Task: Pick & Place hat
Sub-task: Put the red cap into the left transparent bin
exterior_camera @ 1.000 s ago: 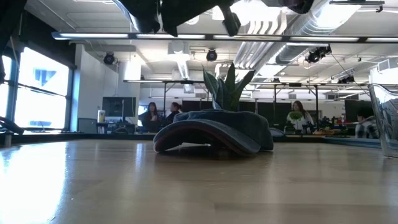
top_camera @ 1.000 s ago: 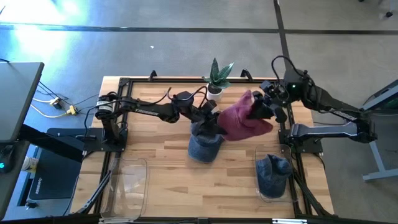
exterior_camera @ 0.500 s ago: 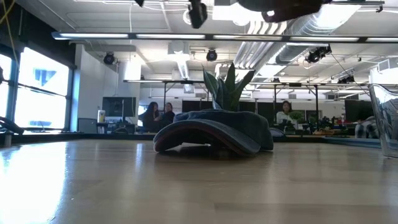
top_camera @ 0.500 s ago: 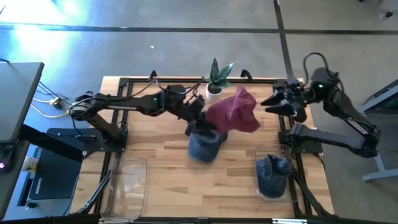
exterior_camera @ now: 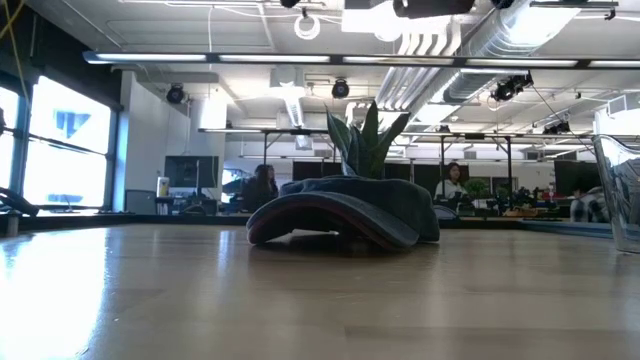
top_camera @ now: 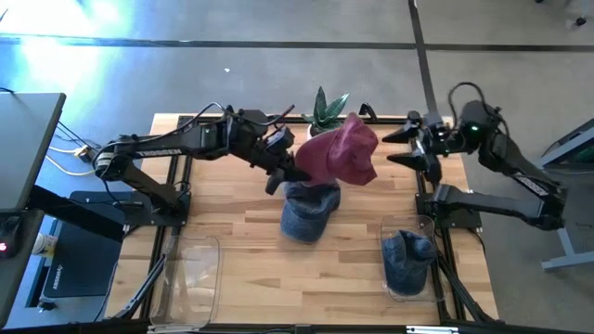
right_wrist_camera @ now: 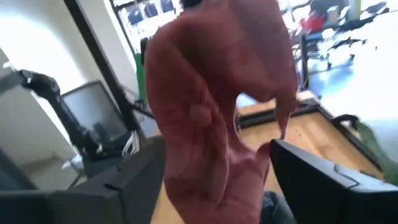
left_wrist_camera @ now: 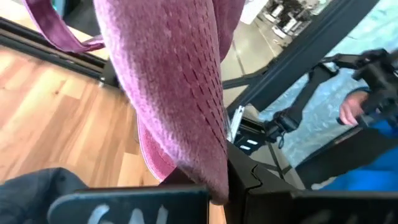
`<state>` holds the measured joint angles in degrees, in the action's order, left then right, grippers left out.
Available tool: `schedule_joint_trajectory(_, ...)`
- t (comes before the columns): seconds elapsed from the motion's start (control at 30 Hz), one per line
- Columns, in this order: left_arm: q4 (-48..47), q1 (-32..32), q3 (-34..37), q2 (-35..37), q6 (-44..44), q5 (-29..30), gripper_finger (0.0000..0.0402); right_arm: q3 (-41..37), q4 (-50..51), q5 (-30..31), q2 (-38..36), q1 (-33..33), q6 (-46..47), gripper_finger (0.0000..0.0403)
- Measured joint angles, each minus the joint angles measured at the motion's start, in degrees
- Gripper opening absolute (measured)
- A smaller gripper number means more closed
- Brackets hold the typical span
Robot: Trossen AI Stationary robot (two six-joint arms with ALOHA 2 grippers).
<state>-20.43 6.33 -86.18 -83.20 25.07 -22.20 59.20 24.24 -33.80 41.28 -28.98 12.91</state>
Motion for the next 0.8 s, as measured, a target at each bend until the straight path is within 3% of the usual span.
schedule_joint_trajectory(0.23,-0.76,0.00,-0.51,-0.11,0.86,4.68,0.0001,-0.09,-4.81,-0.59,5.78,4.11,-2.67,0.0308)
schedule_joint_trajectory(0.47,-0.83,0.02,-0.51,-0.11,1.24,4.88,0.0001,-0.04,-12.29,5.89,11.50,7.41,-3.96,0.0302)
schedule_joint_trajectory(0.6,-0.93,0.04,-0.51,-0.11,1.11,5.03,0.0001,-0.04,-10.17,11.66,12.26,7.53,-6.14,0.0296)
schedule_joint_trajectory(0.8,-3.48,0.04,-0.51,-0.11,0.78,4.97,0.0001,-0.02,-6.32,10.42,9.87,6.48,-4.67,0.0296)
